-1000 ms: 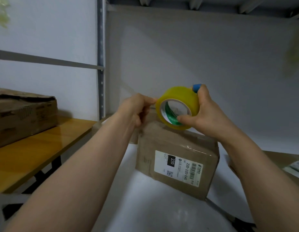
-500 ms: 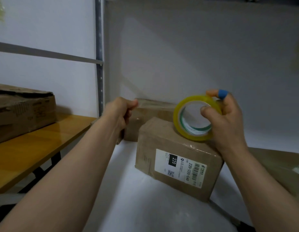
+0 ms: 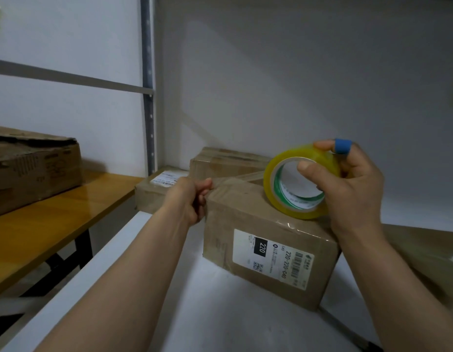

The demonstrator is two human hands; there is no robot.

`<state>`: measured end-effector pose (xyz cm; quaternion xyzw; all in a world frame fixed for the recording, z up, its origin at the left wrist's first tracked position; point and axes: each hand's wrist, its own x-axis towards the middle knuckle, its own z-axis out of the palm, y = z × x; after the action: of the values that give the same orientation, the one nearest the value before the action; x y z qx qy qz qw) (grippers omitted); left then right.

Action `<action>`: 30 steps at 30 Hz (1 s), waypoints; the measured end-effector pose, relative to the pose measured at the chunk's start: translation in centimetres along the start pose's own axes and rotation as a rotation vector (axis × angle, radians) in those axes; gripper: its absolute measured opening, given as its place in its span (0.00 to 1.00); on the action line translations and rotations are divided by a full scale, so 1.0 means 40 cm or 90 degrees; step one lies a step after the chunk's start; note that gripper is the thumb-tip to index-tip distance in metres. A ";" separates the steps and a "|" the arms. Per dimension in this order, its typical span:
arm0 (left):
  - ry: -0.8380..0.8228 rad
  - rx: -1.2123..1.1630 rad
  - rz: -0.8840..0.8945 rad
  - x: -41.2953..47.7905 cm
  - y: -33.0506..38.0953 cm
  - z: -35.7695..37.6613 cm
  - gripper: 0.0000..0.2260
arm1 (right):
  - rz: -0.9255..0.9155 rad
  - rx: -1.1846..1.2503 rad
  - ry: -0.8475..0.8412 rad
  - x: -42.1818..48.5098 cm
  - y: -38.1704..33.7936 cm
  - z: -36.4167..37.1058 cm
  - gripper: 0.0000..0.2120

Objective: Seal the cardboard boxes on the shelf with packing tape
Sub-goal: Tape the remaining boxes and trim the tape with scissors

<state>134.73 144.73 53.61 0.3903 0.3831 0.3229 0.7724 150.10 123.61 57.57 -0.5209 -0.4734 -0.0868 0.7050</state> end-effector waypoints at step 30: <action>-0.016 0.638 0.478 -0.104 -0.049 0.069 0.31 | 0.180 0.146 0.009 -0.009 -0.034 0.045 0.18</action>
<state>135.39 139.47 54.47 0.8171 0.3153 0.3488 0.3337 148.04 124.34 58.21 -0.4980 -0.3969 0.0639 0.7683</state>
